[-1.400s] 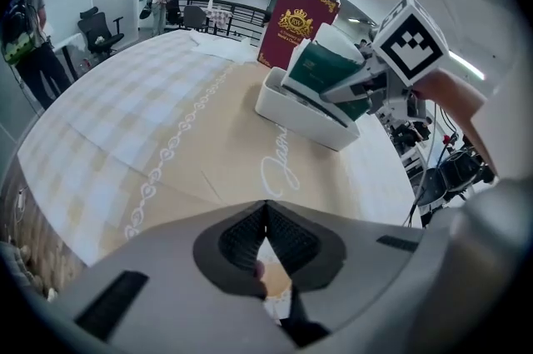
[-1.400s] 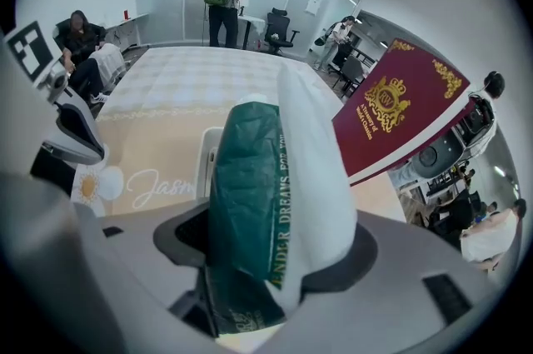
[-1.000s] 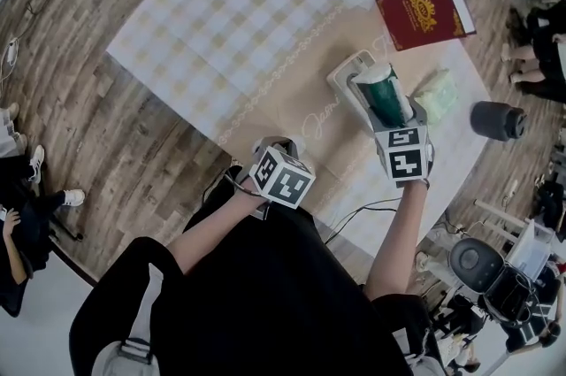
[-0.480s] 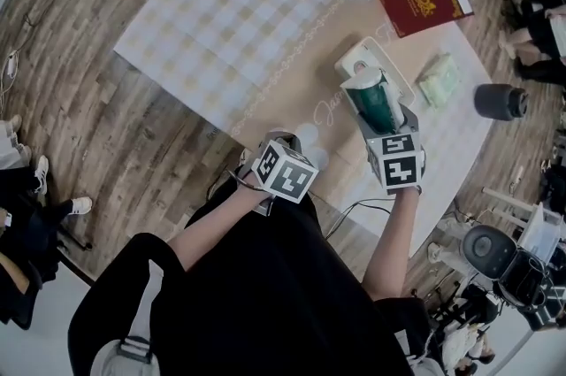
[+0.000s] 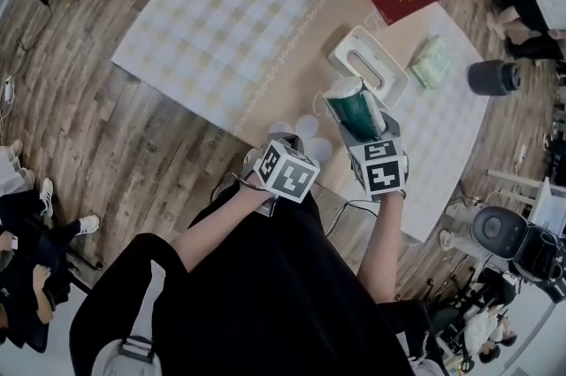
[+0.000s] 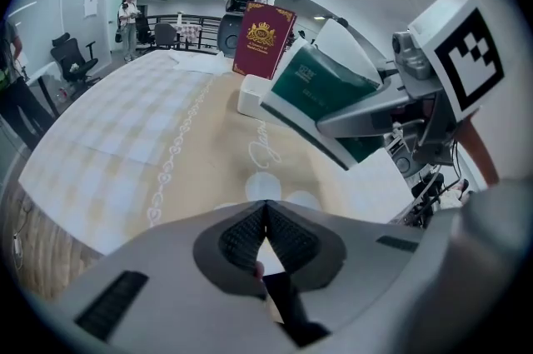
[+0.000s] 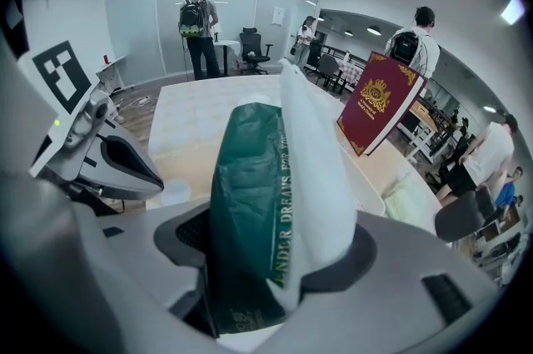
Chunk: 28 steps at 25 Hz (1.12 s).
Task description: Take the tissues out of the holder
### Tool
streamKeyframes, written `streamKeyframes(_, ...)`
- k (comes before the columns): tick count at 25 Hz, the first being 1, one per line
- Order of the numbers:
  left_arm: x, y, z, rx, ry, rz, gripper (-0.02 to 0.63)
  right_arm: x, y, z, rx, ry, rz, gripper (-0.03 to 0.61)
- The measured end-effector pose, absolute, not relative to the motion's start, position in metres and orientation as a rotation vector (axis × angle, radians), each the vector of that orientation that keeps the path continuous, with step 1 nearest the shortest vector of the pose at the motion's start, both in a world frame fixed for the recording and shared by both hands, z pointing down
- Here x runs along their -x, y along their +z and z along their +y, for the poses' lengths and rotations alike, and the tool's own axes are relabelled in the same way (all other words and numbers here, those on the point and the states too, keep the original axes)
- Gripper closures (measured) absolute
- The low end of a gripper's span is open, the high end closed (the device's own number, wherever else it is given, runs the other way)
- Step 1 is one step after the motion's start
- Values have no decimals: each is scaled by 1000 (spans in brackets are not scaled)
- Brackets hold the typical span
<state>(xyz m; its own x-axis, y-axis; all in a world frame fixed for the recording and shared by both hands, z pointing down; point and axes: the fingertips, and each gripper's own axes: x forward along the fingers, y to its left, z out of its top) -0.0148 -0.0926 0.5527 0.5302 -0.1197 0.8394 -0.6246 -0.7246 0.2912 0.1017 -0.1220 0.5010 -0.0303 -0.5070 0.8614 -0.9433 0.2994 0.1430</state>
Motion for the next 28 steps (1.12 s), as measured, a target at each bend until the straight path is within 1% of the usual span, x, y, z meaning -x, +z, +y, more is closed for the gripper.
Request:
streamKeyframes(6,12,552,-76,-2229,1168,-537,607,-86,509,-93,-1364,675,-1663,273)
streamKeyframes(14,-6,544,-58,-2285,1189,-447,607,-83,511,-60,-1412,733,-1627,275)
streamKeyframes(28,-60,541,-4,-2404,1294,-186,607,-118,515,17,-1649,905,-1473,275)
